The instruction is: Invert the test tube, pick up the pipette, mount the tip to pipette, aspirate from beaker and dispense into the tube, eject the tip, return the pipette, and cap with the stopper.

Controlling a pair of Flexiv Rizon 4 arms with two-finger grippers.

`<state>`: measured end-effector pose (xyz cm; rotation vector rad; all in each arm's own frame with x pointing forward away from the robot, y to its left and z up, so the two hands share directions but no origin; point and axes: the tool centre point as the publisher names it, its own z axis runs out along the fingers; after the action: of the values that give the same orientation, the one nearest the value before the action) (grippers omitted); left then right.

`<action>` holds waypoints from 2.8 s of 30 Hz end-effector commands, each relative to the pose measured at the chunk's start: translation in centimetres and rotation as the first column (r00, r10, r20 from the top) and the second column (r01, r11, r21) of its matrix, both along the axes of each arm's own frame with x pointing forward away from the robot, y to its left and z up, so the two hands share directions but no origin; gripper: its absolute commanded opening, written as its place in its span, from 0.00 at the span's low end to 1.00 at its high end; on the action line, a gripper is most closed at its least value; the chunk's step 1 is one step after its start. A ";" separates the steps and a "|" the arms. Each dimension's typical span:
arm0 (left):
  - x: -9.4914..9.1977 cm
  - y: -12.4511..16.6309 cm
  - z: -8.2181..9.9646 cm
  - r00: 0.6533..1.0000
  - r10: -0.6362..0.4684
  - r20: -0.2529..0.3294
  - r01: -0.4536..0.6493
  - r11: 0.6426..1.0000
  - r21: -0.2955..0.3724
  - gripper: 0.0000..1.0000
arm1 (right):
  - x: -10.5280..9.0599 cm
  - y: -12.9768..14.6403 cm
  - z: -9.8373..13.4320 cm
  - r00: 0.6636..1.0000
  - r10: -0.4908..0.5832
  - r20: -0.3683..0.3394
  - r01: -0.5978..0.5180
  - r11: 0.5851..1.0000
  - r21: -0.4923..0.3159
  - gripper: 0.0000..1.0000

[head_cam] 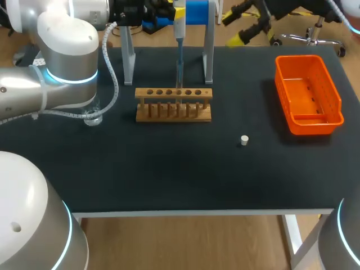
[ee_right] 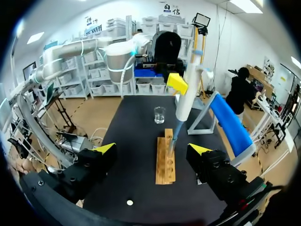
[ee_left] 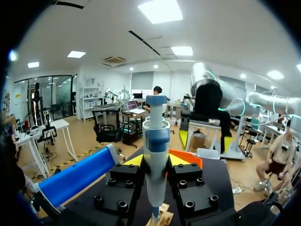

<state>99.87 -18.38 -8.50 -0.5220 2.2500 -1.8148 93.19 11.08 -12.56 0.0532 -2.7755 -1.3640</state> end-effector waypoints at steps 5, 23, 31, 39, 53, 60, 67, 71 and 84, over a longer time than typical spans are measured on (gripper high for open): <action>0.1 -0.1 0.0 1.000 0.002 0.001 -0.002 1.000 -0.002 0.00 | 0.8 2.3 -4.3 1.000 -0.004 0.015 0.005 0.999 -0.051 1.00; 0.1 -0.1 0.0 1.000 0.002 0.001 -0.002 1.000 -0.002 0.00 | 4.0 5.6 -10.6 0.995 -0.091 0.048 0.096 0.990 -0.107 1.00; 0.1 -0.1 0.0 1.000 0.002 0.001 -0.002 1.000 -0.002 0.00 | 4.0 5.6 -10.8 0.995 -0.091 0.052 0.096 0.988 -0.120 1.00; 0.1 -0.1 0.0 1.000 0.002 0.001 -0.002 1.000 -0.002 0.00 | 4.0 5.6 -10.8 0.995 -0.091 0.052 0.096 0.988 -0.120 1.00; 0.1 -0.1 0.0 1.000 0.002 0.001 -0.002 1.000 -0.002 0.00 | 3.6 5.5 -12.0 0.992 -0.103 0.078 0.112 0.988 -0.111 1.00; 0.1 -0.1 0.0 1.000 0.002 0.001 -0.002 1.000 -0.002 0.00 | 3.7 5.5 -12.7 0.992 -0.097 0.079 0.102 0.993 -0.058 1.00; 0.1 -0.1 0.0 1.000 0.002 0.001 -0.002 1.000 -0.002 0.00 | 3.6 6.2 -13.2 0.995 -0.061 0.082 0.061 0.998 0.003 1.00; 0.1 -0.1 0.0 1.000 0.002 0.001 -0.002 1.000 -0.002 0.00 | 3.5 7.0 -13.4 0.996 -0.048 0.081 0.047 0.999 0.016 1.00; 0.1 -0.1 0.0 1.000 0.002 0.001 -0.002 1.000 -0.002 0.00 | 3.2 9.3 -14.9 0.995 -0.050 0.091 0.048 0.999 0.026 1.00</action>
<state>99.87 -18.37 -8.50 -0.5222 2.2500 -1.8147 96.29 19.97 -27.13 0.0519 -2.8530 -1.4323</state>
